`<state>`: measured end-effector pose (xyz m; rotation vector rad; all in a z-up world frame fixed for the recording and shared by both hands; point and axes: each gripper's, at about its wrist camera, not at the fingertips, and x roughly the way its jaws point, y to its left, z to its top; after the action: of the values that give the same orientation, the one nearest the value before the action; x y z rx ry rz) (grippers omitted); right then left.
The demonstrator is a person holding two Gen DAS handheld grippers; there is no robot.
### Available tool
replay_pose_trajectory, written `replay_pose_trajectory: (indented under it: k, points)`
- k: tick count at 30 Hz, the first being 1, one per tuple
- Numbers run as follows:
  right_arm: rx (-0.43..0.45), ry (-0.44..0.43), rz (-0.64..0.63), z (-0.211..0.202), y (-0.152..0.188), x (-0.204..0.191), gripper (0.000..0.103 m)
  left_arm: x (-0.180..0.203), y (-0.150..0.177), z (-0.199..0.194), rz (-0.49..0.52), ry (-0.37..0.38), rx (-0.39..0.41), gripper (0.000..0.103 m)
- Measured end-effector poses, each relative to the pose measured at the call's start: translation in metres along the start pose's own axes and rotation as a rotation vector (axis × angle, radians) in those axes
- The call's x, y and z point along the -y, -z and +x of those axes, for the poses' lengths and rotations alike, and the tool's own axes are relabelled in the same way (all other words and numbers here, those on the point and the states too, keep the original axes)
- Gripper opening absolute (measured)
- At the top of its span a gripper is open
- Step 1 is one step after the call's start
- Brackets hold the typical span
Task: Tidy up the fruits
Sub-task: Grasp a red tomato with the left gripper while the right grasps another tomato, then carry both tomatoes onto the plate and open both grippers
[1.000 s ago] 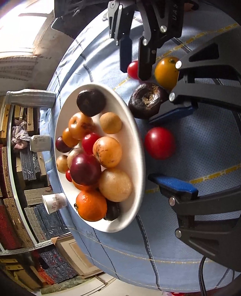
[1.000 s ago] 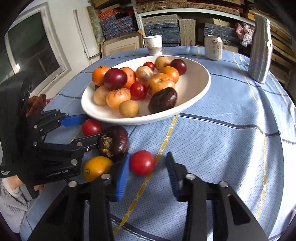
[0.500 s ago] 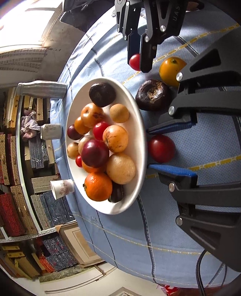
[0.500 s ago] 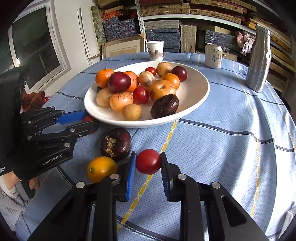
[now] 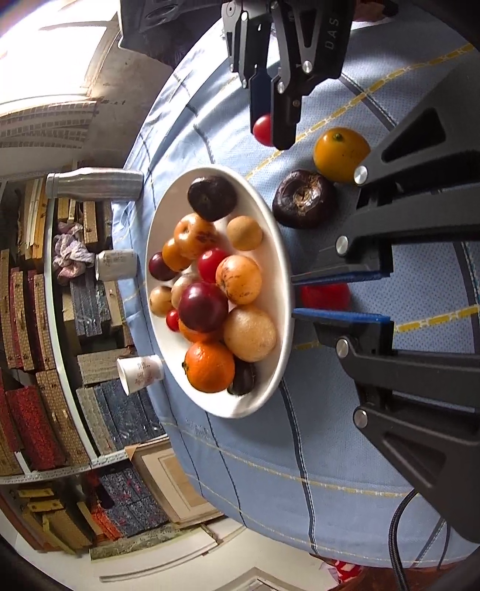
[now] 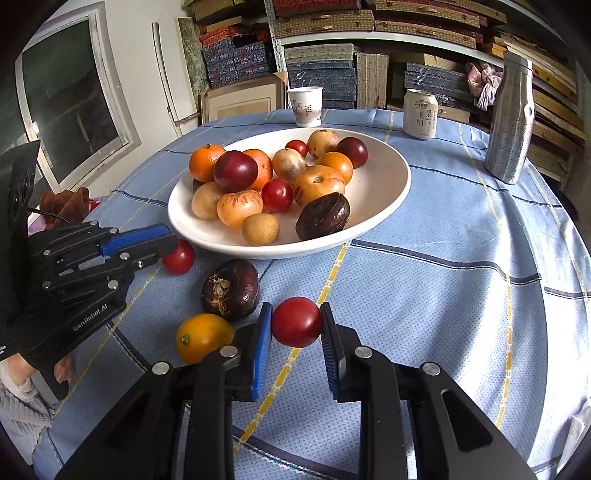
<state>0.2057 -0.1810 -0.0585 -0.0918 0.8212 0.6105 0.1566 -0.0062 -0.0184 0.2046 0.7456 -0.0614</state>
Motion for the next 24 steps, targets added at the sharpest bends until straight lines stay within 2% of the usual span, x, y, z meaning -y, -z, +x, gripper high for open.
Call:
replay_pose_trajectory:
  k: [1, 2, 3, 7, 9, 10, 12, 16, 20, 24]
  points:
    - [-0.001, -0.001, 0.001, 0.000, 0.000, 0.000, 0.026, 0.001, 0.000, 0.002, 0.004, 0.007, -0.005, 0.026]
    - [-0.003, -0.001, 0.002, 0.001, 0.000, 0.000, 0.026, 0.001, 0.001, 0.005, 0.006, 0.008, -0.019, 0.052]
    - [-0.005, -0.001, 0.003, 0.001, 0.000, 0.001, 0.026, 0.001, 0.002, 0.009, 0.006, 0.006, -0.036, 0.062]
    - [-0.006, -0.004, 0.000, 0.001, 0.001, 0.000, 0.026, 0.004, 0.002, 0.021, 0.019, 0.045, -0.085, 0.061]
    - [-0.007, -0.004, 0.000, 0.002, 0.001, 0.000, 0.026, 0.006, 0.001, 0.029, 0.026, 0.078, -0.123, 0.048]
    - [-0.006, -0.004, 0.000, 0.001, 0.001, 0.000, 0.026, 0.005, 0.000, 0.029, 0.025, 0.094, -0.119, 0.044]
    - [-0.004, -0.006, 0.003, 0.001, 0.001, 0.000, 0.026, 0.007, -0.001, 0.030, 0.027, 0.117, -0.119, 0.029]
    - [0.012, -0.008, 0.010, -0.003, 0.000, 0.002, 0.026, 0.011, 0.000, 0.021, 0.029, 0.117, -0.098, 0.029]
    - [0.057, -0.005, 0.021, -0.015, -0.004, 0.004, 0.026, 0.005, 0.000, -0.002, -0.001, 0.107, -0.043, 0.029]
    - [0.114, -0.013, 0.030, -0.029, -0.022, 0.006, 0.026, -0.004, -0.017, -0.020, -0.008, 0.075, 0.013, 0.029]
